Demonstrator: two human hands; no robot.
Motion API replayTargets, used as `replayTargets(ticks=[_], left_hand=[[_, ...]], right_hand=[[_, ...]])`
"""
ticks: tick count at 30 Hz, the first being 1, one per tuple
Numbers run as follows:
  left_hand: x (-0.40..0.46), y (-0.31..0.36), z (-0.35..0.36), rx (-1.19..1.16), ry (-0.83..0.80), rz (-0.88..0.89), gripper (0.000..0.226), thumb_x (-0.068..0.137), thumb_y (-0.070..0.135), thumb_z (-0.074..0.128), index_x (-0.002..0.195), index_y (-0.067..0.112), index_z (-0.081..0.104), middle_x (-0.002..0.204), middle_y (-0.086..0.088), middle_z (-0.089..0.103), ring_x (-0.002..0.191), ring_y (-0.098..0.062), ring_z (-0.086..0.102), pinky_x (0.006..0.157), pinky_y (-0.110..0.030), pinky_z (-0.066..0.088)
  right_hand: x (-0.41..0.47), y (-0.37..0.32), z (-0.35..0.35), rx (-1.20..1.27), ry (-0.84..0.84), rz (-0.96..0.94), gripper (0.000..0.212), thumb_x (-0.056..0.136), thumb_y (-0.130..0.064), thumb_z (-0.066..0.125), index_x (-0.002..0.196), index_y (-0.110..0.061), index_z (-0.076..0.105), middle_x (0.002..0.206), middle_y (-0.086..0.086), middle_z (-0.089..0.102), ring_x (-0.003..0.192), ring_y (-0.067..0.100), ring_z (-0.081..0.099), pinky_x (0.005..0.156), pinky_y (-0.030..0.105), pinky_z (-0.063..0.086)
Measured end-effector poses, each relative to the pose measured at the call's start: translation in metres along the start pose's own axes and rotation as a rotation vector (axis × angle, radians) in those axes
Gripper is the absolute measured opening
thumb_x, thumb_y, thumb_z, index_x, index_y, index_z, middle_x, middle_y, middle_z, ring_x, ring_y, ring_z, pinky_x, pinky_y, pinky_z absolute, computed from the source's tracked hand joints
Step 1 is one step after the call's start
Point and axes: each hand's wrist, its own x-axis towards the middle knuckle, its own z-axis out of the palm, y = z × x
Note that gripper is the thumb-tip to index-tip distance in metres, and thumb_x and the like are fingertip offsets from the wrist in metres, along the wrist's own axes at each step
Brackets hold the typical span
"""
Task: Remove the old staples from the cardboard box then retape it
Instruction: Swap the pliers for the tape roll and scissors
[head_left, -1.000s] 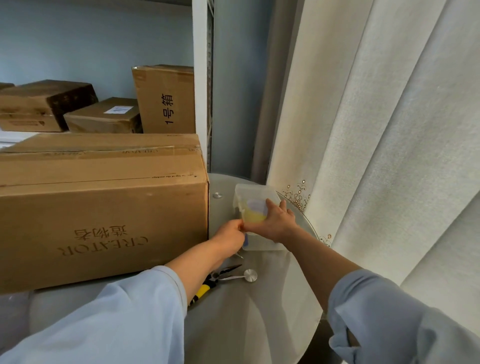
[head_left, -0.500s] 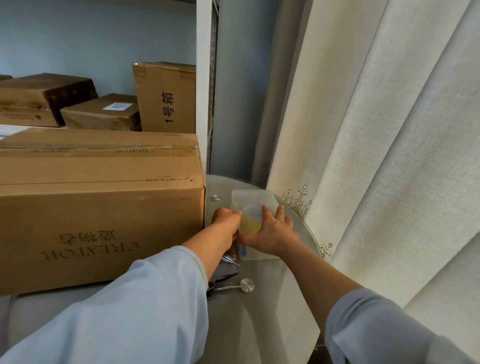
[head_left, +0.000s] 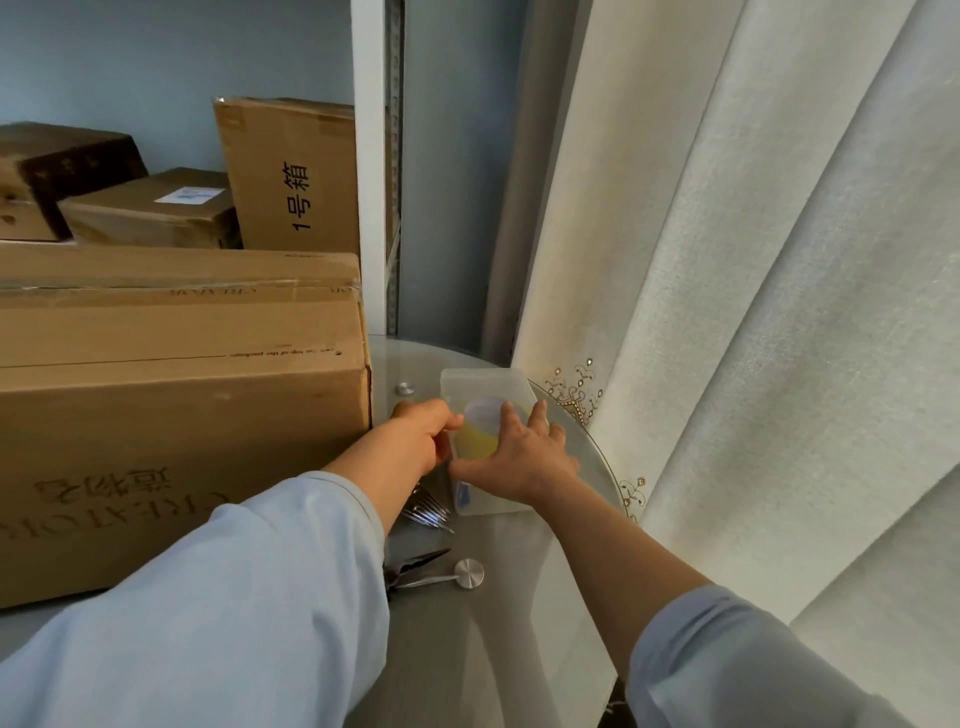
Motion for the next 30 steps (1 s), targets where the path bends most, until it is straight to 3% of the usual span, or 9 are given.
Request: replayTargets(ticks=[4,7,9,11,15,21,25,30], left_hand=[[-0.003,0.002,0.000,-0.001,-0.005,-0.042,0.027,0.087,-0.001,0.059,0.114,0.004,0.060,0.068,-0.005,0.047,0.059,-0.014,0.044,0.048,-0.025,0.036],[-0.006,0.003,-0.003,0.006,-0.010,-0.070,0.007,0.087,0.002,0.062,0.091,0.006,0.059,0.067,-0.004,0.047,0.059,-0.013,0.045,0.048,-0.025,0.038],[-0.005,0.001,-0.005,0.011,-0.003,-0.059,0.011,0.085,0.004,0.066,0.080,0.006,0.056,0.065,-0.003,0.050,0.056,-0.012,0.047,0.044,-0.023,0.041],[-0.007,-0.003,-0.005,0.030,0.034,0.008,0.012,0.083,0.007,0.070,0.084,0.004,0.059,0.069,-0.006,0.058,0.059,-0.015,0.055,0.047,-0.025,0.048],[-0.012,-0.015,0.001,0.076,0.082,0.102,0.027,0.088,0.018,0.066,0.109,0.002,0.063,0.095,-0.014,0.065,0.089,-0.029,0.062,0.075,-0.036,0.054],[-0.021,-0.018,0.006,0.133,0.076,0.127,0.032,0.097,0.023,0.051,0.123,0.005,0.055,0.102,-0.015,0.056,0.090,-0.028,0.055,0.077,-0.037,0.052],[-0.022,-0.010,0.007,0.161,0.109,0.084,0.029,0.092,0.016,0.058,0.116,-0.001,0.055,0.101,-0.018,0.058,0.087,-0.032,0.058,0.074,-0.040,0.054],[-0.019,-0.009,0.005,0.058,0.120,0.040,0.038,0.082,0.007,0.067,0.117,-0.001,0.053,0.113,-0.024,0.063,0.100,-0.038,0.063,0.080,-0.050,0.055]], right_hand=[[-0.001,0.000,0.004,-0.029,0.016,0.003,0.111,0.071,-0.074,0.057,0.153,-0.025,0.000,0.160,0.011,-0.014,0.146,0.039,-0.002,0.112,0.060,0.021],[0.000,0.001,0.001,-0.027,0.002,0.002,0.111,0.072,-0.073,0.057,0.153,-0.026,-0.002,0.159,0.011,-0.016,0.146,0.038,-0.004,0.113,0.060,0.018],[0.000,0.001,0.001,-0.025,-0.012,0.010,0.112,0.072,-0.074,0.057,0.153,-0.025,-0.003,0.159,0.012,-0.018,0.146,0.038,-0.006,0.113,0.061,0.014],[0.001,0.000,0.004,-0.036,0.006,0.023,0.115,0.070,-0.078,0.055,0.153,-0.025,-0.004,0.159,0.013,-0.017,0.146,0.038,-0.006,0.112,0.063,0.010],[0.001,-0.003,0.008,-0.077,0.060,0.031,0.111,0.073,-0.080,0.049,0.153,-0.022,-0.001,0.159,0.015,-0.013,0.146,0.040,-0.005,0.112,0.064,0.008],[0.001,-0.001,0.005,0.017,0.090,0.016,0.106,0.072,-0.072,0.058,0.152,-0.023,0.009,0.161,0.013,-0.005,0.146,0.037,0.005,0.111,0.059,0.022],[0.000,-0.001,0.006,0.019,0.098,0.004,0.107,0.068,-0.074,0.058,0.151,-0.024,0.014,0.161,0.011,-0.001,0.146,0.036,0.009,0.110,0.058,0.025],[0.004,0.007,-0.008,-0.018,-0.003,-0.061,0.106,0.070,-0.073,0.059,0.152,-0.024,0.014,0.160,0.012,-0.001,0.145,0.039,0.006,0.112,0.060,0.020]])
